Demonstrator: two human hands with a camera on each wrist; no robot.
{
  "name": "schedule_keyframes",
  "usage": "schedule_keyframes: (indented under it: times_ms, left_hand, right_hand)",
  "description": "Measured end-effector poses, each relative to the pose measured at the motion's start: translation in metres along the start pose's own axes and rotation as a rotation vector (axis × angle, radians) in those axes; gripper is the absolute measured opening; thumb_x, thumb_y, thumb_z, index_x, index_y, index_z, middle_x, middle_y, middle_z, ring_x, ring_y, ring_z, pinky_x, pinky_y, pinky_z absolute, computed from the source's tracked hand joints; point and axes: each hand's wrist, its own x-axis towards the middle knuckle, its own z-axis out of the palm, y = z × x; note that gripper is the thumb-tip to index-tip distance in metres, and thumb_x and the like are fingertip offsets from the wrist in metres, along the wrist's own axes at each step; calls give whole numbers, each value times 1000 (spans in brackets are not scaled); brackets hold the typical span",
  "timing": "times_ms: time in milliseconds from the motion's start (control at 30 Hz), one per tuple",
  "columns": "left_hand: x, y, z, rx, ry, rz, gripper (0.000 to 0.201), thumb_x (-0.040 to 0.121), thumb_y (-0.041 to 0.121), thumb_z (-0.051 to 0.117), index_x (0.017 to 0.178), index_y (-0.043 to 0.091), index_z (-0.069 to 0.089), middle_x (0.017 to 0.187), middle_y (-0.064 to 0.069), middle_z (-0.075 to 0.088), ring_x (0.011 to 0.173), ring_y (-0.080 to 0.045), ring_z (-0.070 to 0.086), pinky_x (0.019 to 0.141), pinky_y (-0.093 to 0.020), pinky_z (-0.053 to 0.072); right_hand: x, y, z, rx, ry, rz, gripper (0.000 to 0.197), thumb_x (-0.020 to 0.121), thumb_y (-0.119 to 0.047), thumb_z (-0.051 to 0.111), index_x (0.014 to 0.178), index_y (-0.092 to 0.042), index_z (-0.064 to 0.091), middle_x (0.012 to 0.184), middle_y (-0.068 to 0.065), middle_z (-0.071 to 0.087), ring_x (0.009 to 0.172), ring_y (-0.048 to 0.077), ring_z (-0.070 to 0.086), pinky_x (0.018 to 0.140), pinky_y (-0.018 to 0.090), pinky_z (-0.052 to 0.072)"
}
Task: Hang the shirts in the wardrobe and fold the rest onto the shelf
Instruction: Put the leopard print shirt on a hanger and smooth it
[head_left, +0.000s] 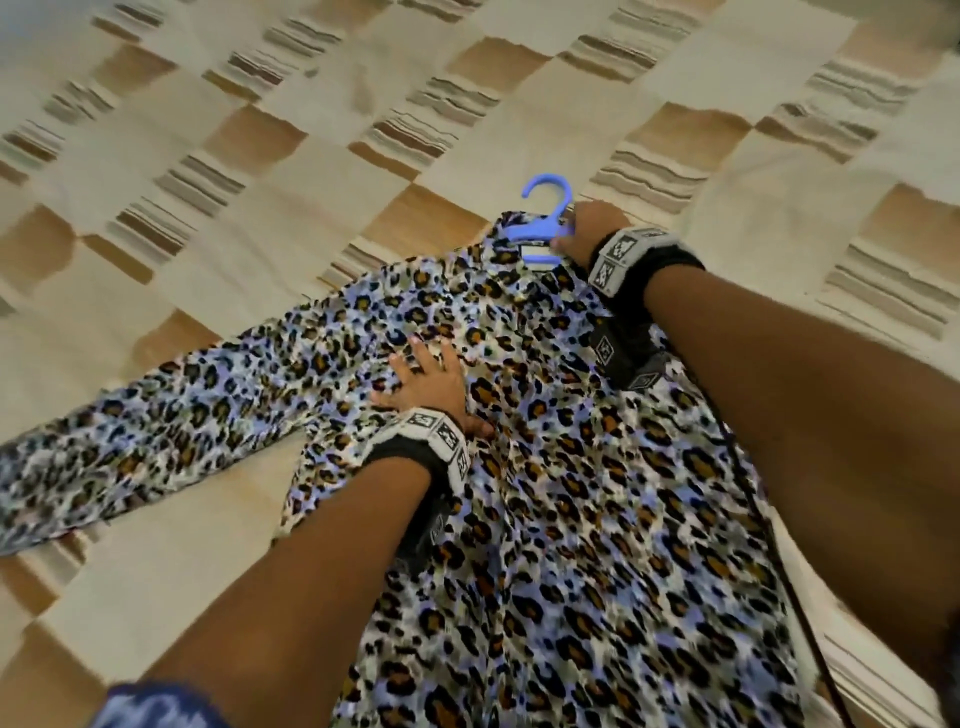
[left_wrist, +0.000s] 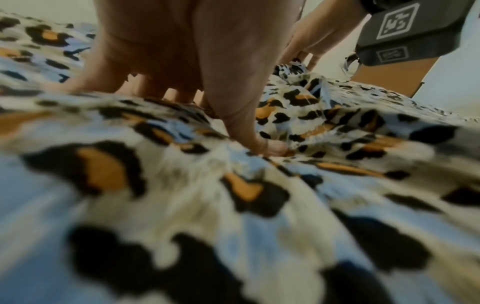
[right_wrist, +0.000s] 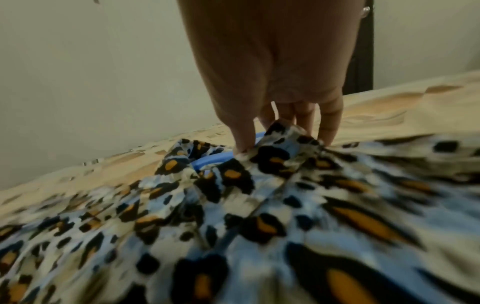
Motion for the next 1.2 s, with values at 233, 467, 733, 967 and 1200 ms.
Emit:
schedule_keyframes:
  times_ms: [233, 467, 733, 967, 1200]
  left_hand:
    - [9, 10, 4, 20, -45, -69, 127, 70, 61, 68, 145, 16, -23, 152, -16, -27, 139, -47, -14, 101, -74, 13]
    - [11, 3, 2, -23, -86, -54, 126, 70, 56, 72, 146, 22, -23, 152, -10, -31, 140, -43, -18, 103, -74, 10]
    - [-26, 0, -12, -57, -2, -10, 116, 73, 49, 74, 150, 23, -10, 157, -10, -14, 143, -40, -6, 107, -68, 11]
    - [-158, -1, -50, -291, 583, 237, 25, 97, 19, 48, 114, 7, 60, 109, -14, 64, 96, -31, 59, 78, -36, 46]
    - [-283, 30, -177, -424, 768, 563, 40, 91, 28, 59, 127, 11, 54, 121, -12, 61, 112, -32, 54, 99, -43, 35]
  right_hand:
    - [27, 11, 11, -66, -24, -11, 42, 90, -23, 59, 128, -14, 45, 129, 18, 43, 114, 36, 45, 89, 41, 40]
    - [23, 15, 11, 56, -31, -83, 40, 89, -26, 62, 122, -13, 44, 118, 20, 48, 81, 30, 44, 70, 33, 35]
    - [-129, 29, 6, 592, 175, -144, 28, 93, 2, 47, 120, 3, 42, 112, 23, 53, 91, 38, 53, 59, 27, 32]
    - [-229, 50, -80, 578, 160, -216, 37, 91, 0, 53, 128, 1, 49, 123, 20, 58, 106, 33, 57, 72, 26, 33]
    - [-310, 7, -231, 594, 286, -338, 30, 88, 3, 56, 117, 0, 58, 105, 12, 60, 95, 25, 54, 80, 31, 36]
